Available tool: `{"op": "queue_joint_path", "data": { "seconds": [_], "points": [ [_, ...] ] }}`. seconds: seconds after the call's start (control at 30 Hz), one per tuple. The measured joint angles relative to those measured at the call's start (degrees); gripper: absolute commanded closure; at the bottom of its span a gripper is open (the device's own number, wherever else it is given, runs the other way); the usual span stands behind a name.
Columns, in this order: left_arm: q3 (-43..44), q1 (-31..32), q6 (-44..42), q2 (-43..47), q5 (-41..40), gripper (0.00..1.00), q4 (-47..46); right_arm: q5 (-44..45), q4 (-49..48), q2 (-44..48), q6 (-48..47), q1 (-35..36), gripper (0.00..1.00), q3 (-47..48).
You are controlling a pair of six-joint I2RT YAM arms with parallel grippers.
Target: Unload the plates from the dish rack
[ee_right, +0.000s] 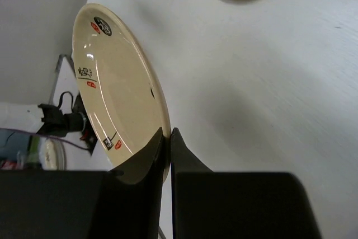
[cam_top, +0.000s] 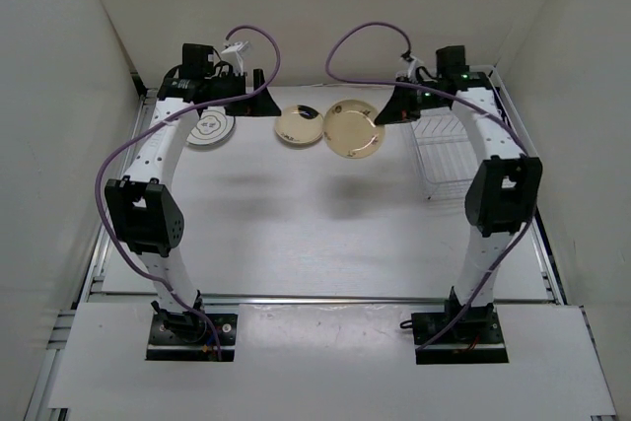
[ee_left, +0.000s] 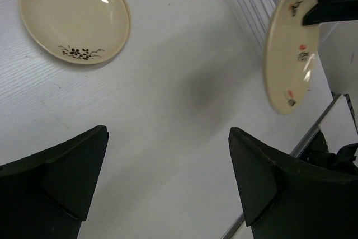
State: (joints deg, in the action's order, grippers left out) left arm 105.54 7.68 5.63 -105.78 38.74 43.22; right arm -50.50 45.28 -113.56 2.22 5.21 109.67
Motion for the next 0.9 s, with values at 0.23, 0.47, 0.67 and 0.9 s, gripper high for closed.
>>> {"op": "queue_joint_path", "data": {
  "seconds": [0.23,0.47,0.67,0.9],
  "points": [
    [-1.0,0.0,0.3,0.0,1.9,0.00,-0.1,-2.2,0.0,-9.3,0.5,6.3,1.00,6.6],
    [-1.3,0.6,0.3,-0.1,3.1,0.06,-0.2,-2.6,-0.4,-10.7,1.9,7.7,1.00,10.3],
    [-2.1,2.0,0.4,-1.6,4.4,0.11,-0.3,-2.6,-2.2,-13.7,3.9,9.1,1.00,14.1],
    [-2.4,4.9,0.4,-3.2,4.9,0.16,-0.3,-2.6,-3.0,-16.0,5.9,11.3,1.00,14.8]
  ]
}}
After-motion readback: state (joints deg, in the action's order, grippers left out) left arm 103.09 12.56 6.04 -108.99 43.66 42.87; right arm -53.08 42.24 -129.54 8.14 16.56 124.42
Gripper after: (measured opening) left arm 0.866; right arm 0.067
